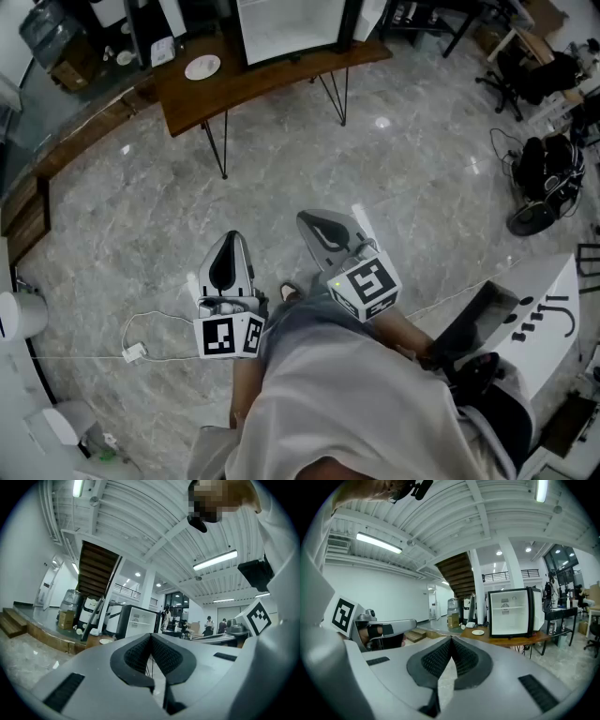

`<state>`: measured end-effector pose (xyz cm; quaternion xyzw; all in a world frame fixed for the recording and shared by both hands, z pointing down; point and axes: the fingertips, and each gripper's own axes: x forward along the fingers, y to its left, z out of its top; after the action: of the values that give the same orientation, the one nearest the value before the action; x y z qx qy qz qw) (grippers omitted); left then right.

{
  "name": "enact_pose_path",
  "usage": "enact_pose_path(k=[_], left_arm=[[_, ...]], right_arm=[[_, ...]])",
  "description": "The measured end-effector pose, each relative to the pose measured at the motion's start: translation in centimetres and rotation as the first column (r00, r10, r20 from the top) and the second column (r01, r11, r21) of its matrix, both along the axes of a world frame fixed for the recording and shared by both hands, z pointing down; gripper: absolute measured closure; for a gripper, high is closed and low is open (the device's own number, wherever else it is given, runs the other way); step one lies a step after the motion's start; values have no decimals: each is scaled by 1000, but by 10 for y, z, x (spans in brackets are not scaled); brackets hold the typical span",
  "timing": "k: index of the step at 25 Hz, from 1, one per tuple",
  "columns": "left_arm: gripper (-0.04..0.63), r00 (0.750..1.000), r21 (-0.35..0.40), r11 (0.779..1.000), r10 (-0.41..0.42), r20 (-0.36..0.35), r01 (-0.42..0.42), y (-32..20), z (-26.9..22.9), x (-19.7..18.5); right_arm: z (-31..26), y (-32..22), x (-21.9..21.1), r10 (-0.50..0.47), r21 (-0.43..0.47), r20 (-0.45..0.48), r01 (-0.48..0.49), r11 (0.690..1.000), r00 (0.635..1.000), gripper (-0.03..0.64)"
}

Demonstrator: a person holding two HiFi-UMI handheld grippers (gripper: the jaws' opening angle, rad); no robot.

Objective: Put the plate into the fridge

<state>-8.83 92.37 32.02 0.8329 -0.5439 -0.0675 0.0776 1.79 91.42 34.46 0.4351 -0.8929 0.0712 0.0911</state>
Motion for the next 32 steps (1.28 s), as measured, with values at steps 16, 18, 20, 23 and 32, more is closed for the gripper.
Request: enact_pose_path(k=[16,18,20,23,32], left_arm=[[577,998,-13,999,34,-61,-35,30,23,-87],[577,996,-13,1000,19,-90,-20,32,28,-110],[577,994,-14,1000,9,-106,-10,31,25,-118],[577,994,-14,1000,-7,-109,6,24,22,-122],[577,994,-81,993,-95,-59,90,-60,32,-158]], right_arm=[[17,49,-79,31,-12,16,-31,999,999,601],[19,50,-99,22,-2,5,-22,1000,1000,600],[15,47,-107,10,9,-16,-10,1000,1000,600],[10,36,-112,-1,12,-38,1,1000,999,600],[23,-59,-139,-40,-34,-24,39,999,999,600]])
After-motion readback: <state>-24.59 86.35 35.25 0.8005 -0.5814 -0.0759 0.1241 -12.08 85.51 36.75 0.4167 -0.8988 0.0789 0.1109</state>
